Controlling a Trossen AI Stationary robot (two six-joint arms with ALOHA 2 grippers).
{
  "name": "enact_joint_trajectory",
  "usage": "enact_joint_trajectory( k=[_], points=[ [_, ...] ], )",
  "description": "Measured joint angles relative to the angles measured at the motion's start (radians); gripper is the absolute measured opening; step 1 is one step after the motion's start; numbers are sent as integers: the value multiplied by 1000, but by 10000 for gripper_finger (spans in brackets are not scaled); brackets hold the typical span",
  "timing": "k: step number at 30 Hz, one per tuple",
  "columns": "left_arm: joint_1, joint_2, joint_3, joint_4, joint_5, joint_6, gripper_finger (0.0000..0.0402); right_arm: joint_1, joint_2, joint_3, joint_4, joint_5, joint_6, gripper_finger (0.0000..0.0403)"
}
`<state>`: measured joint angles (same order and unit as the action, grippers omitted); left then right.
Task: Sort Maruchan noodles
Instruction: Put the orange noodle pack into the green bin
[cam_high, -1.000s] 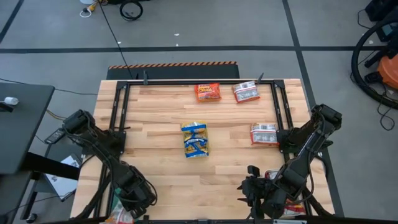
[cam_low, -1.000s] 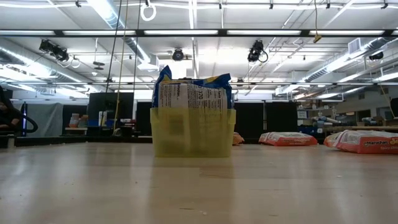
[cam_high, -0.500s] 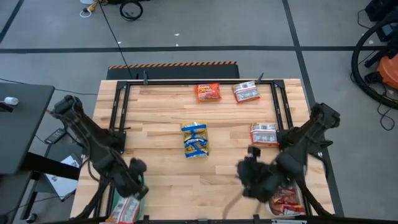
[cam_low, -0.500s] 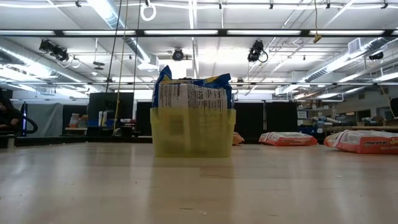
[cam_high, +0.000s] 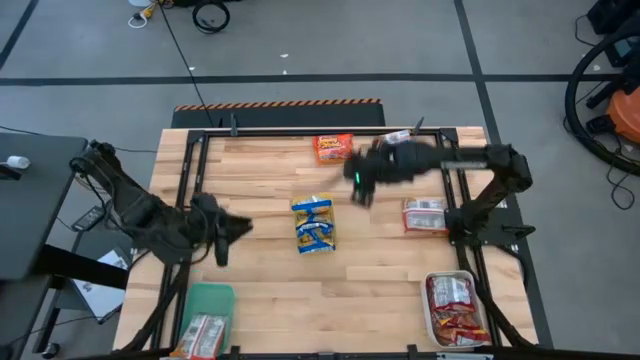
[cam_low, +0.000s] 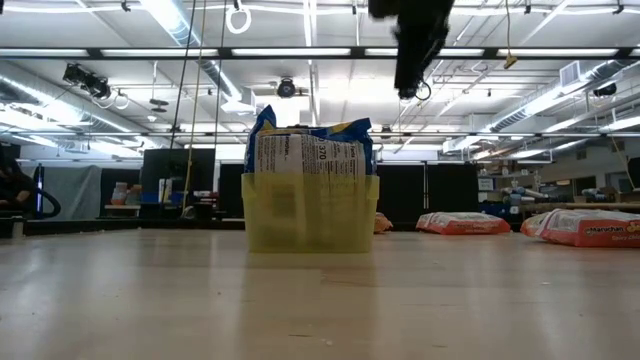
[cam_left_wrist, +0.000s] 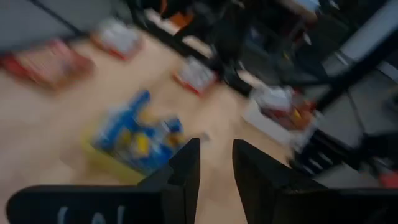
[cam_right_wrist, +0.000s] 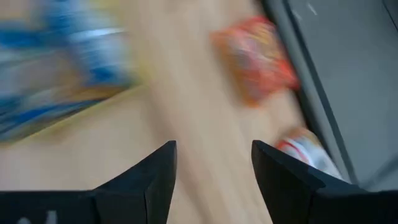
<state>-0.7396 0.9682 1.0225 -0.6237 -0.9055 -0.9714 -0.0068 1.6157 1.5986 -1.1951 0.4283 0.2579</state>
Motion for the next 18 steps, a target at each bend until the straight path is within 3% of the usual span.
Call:
enact_joint_trajectory(
  k=[3, 6, 14, 18],
  points=[
    [56, -36, 0, -1, -55, 78, 98, -158, 6, 0, 17, -1, 12, 215],
    [150, -48, 0, 17, -36, 195, 98, -283, 23, -5, 22, -2, 27, 216],
    [432, -11, -2, 211, 236, 508, 98, -499, 36, -212, 160, -91, 92, 216],
    [534, -5, 0, 286, 292, 667, 98, -566, 36, -342, 340, -72, 108, 214]
  ],
)
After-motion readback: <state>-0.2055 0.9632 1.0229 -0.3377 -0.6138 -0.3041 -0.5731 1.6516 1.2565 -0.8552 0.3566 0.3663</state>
